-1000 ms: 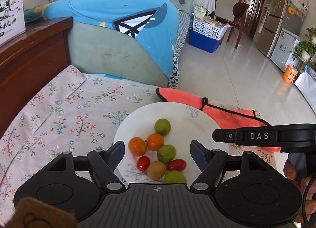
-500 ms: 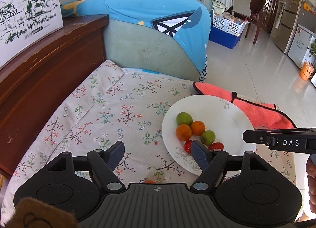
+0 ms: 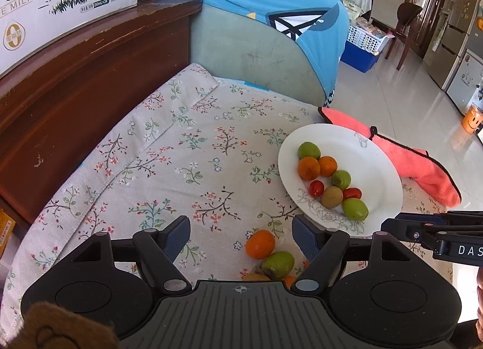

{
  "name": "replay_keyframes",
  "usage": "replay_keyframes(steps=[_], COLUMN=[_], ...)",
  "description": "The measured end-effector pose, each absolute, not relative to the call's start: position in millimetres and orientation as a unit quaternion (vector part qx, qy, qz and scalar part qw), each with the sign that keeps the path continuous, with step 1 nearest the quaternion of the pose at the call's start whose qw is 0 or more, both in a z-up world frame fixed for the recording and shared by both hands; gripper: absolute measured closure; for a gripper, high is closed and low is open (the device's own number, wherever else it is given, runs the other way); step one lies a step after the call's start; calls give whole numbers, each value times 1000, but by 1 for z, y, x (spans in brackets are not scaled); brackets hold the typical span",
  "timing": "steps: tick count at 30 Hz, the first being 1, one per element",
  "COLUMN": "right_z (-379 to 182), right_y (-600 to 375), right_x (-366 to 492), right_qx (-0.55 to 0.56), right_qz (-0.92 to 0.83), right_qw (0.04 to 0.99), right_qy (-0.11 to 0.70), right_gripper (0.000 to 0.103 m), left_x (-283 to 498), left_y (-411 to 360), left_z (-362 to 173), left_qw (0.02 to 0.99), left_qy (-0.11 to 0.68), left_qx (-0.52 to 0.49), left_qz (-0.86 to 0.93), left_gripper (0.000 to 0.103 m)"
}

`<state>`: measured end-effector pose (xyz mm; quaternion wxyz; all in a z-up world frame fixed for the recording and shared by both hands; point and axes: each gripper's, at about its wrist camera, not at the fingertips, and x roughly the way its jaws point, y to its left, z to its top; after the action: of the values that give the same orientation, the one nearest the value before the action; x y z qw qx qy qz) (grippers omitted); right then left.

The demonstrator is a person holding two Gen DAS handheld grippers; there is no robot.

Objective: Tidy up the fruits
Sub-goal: 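Move both open grippers back to the fruit pile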

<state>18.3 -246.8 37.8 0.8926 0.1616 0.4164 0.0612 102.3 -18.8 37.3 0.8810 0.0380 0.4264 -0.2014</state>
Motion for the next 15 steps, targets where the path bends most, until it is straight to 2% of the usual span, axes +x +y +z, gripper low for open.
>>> replay_keyframes(steps=[15], right_z=[8], right_y=[-181], right_x=[4], right_qx=[95], right_qz=[138], right_qw=[866], right_qy=[471], right_gripper=[68], left_x=[96], left_y=[-6], left_z=[14], left_qw=[868], left_qy=[451], left_qx=[68], left_qz=[-194], left_gripper=[28])
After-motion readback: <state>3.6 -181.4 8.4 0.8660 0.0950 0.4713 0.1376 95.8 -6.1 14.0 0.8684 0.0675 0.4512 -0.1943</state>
